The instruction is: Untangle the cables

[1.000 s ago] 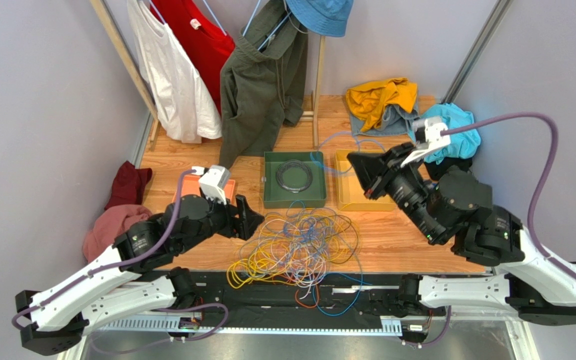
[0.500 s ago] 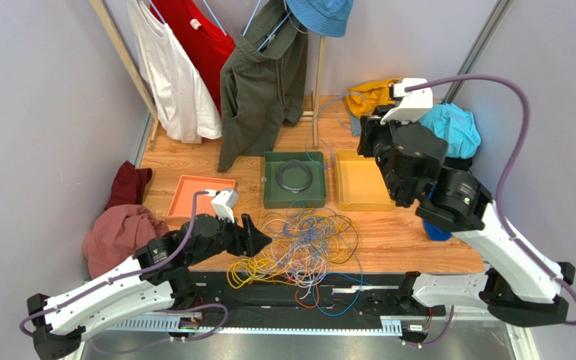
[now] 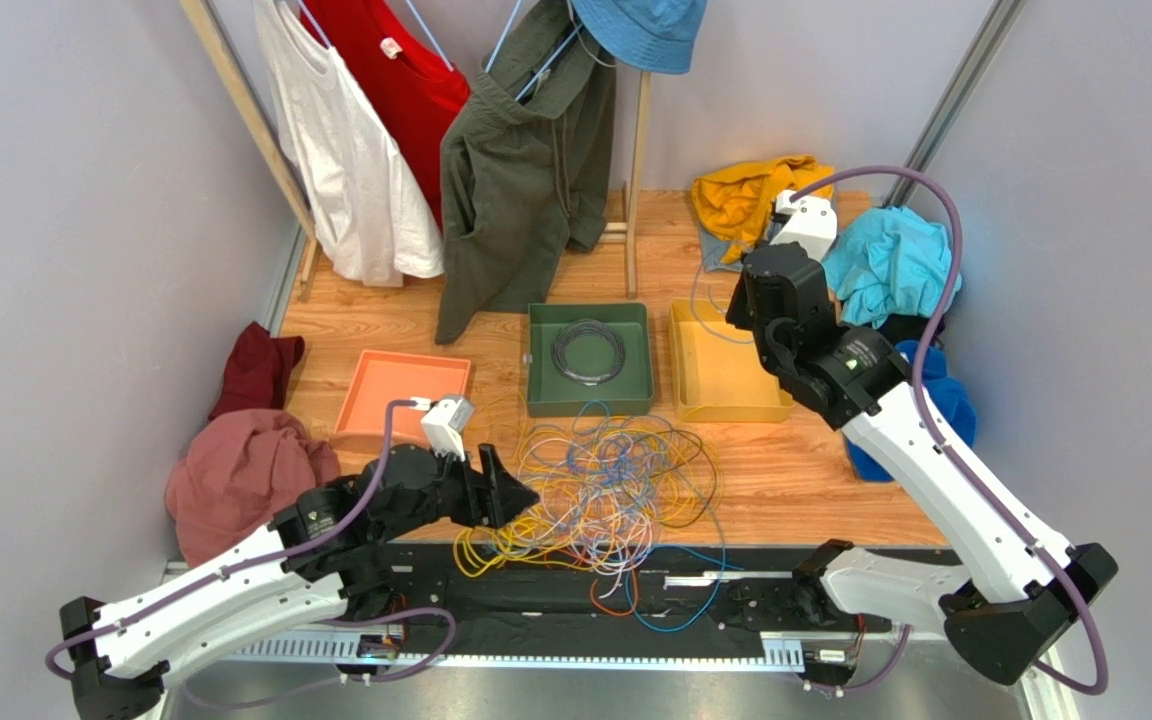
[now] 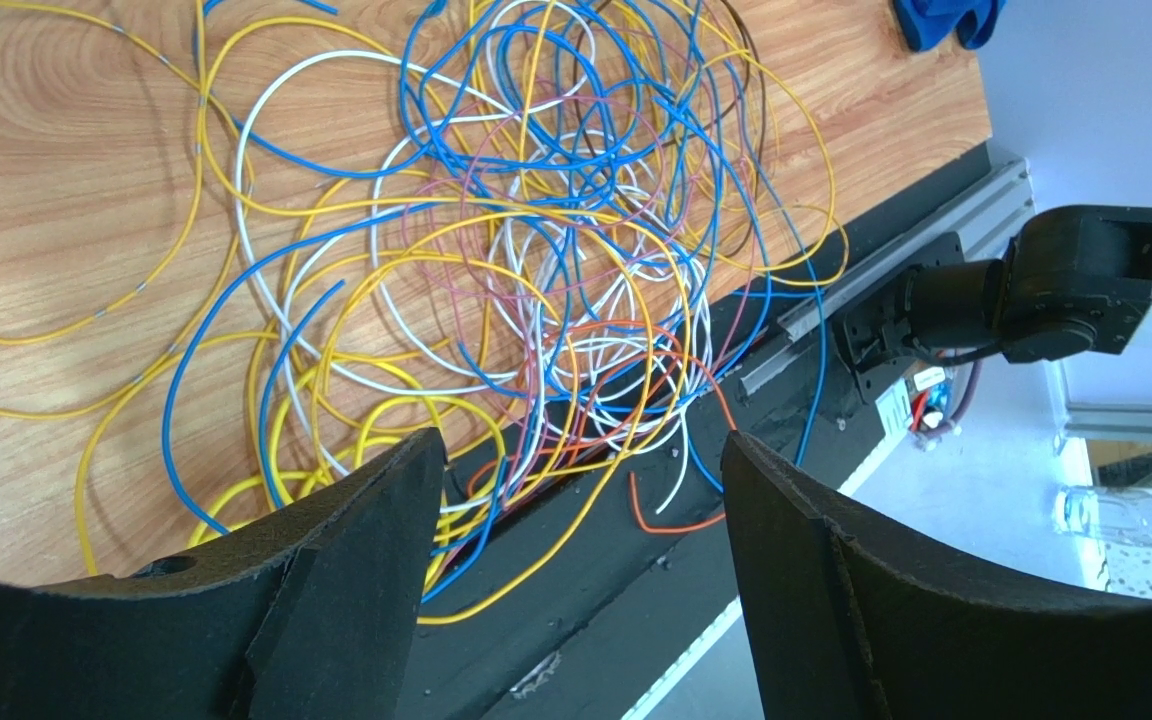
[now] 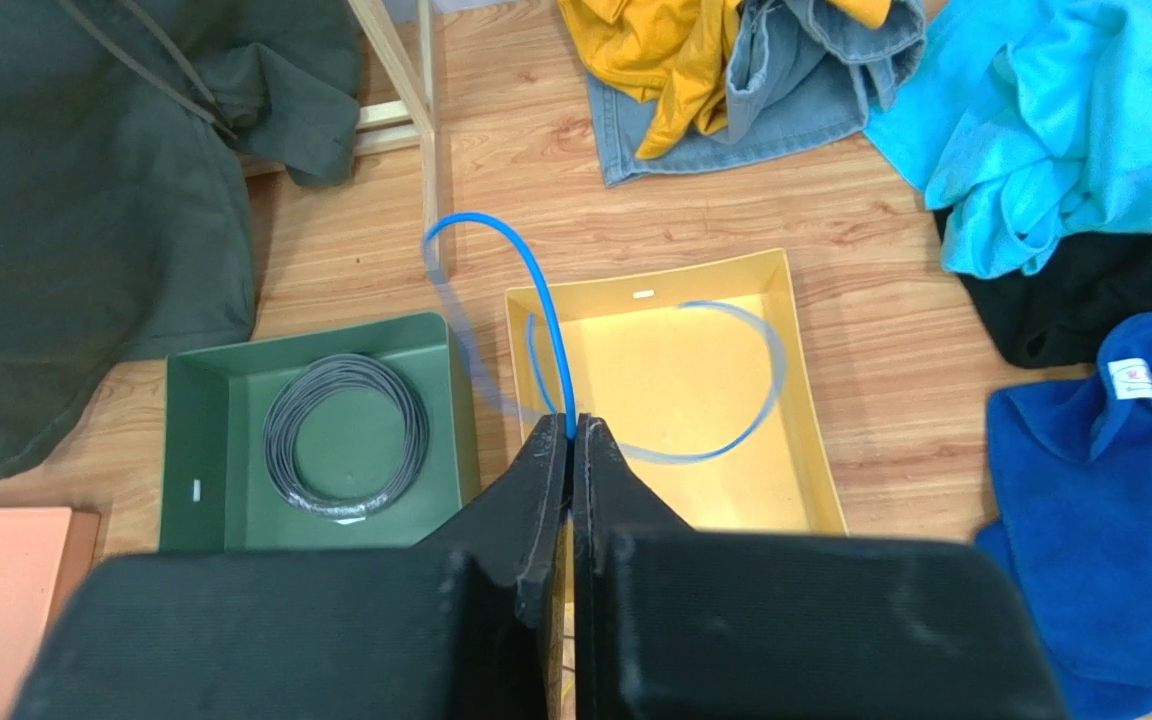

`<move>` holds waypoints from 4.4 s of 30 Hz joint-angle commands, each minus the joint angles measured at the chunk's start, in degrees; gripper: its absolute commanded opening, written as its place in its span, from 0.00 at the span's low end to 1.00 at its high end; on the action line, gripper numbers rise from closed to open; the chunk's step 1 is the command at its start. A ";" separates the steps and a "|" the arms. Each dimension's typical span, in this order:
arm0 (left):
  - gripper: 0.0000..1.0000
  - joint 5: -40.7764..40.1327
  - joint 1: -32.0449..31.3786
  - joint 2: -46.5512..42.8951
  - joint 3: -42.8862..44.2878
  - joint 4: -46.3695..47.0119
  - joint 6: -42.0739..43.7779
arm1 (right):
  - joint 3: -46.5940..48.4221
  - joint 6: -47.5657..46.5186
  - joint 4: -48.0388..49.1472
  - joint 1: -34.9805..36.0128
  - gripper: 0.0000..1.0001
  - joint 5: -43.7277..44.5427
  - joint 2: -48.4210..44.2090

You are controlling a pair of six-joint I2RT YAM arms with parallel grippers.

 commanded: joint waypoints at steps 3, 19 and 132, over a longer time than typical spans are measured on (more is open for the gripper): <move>0.77 -0.48 0.05 -0.82 -0.87 0.00 -0.54 | -4.18 2.22 7.76 -4.05 0.00 -4.19 2.39; 0.76 -1.80 0.05 -1.53 -2.10 -1.49 -1.60 | -13.59 5.73 13.91 -11.18 0.00 -9.63 7.14; 0.00 -17.18 -5.57 30.30 73.49 -11.60 23.71 | -27.39 -1.82 41.60 35.84 0.67 -8.94 -1.12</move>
